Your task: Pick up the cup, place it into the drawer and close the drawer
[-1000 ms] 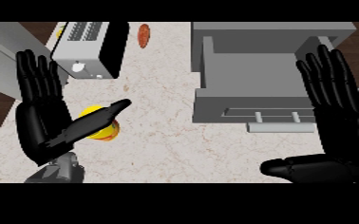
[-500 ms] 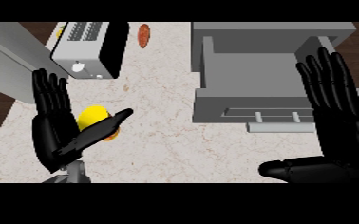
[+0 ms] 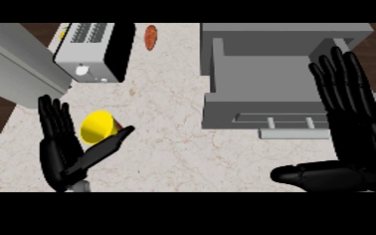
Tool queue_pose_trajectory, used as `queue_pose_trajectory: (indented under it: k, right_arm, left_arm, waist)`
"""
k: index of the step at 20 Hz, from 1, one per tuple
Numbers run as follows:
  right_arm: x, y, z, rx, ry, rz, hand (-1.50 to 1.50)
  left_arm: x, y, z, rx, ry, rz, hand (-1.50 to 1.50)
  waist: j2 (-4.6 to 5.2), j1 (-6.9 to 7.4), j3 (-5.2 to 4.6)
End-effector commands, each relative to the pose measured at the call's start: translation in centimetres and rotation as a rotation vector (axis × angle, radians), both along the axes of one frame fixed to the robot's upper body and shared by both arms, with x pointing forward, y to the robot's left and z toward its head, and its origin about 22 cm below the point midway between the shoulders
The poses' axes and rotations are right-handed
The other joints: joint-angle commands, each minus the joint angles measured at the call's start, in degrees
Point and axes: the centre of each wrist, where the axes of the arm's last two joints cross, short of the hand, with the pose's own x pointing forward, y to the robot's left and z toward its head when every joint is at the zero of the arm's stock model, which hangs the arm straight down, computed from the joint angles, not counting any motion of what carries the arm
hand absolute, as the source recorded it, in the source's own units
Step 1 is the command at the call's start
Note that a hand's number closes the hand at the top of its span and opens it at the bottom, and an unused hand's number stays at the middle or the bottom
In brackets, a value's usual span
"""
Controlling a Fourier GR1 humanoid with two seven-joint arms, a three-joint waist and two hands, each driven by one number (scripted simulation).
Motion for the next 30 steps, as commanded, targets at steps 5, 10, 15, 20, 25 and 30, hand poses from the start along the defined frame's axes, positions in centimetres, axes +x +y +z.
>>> queue_pose_trajectory:
  k: [5,10,15,20,25,30]
  right_arm:
    - [0.7,-1.6,1.4,0.017,-0.019,0.007,-1.5]
    - [-0.3,-0.2,1.0,-0.008,0.019,0.002,-1.5]
    - [-1.0,-0.2,0.3,-0.01,0.013,0.014,-1.5]
    - [-0.4,-2.2,0.5,0.01,0.0,0.001,-1.5]
    - [0.0,-0.7,2.0,-0.021,0.013,0.028,-1.5]
    - [0.4,-0.6,1.1,-0.013,0.012,0.031,-1.5]
  left_arm:
    - [-1.7,2.0,-3.6,-0.032,0.042,0.016,-1.5]
    - [-1.7,3.6,-5.4,-0.02,0.055,0.013,-1.5]
    - [-1.2,4.6,-6.9,-0.036,0.078,0.021,-1.5]
    - [-1.2,3.0,-9.9,-0.053,0.074,0.03,-1.5]
    - [1.7,4.9,-10.0,-0.046,0.082,0.058,-1.5]
    - [-1.4,5.5,-12.6,-0.056,0.077,0.06,-1.5]
  waist:
    - [-0.01,0.1,0.0]
    - [-0.02,0.02,0.0]
    - [-0.02,-0.01,0.01]
    - [0.0,-0.07,0.0]
    - [0.02,-0.09,0.0]
    - [0.0,0.0,0.01]
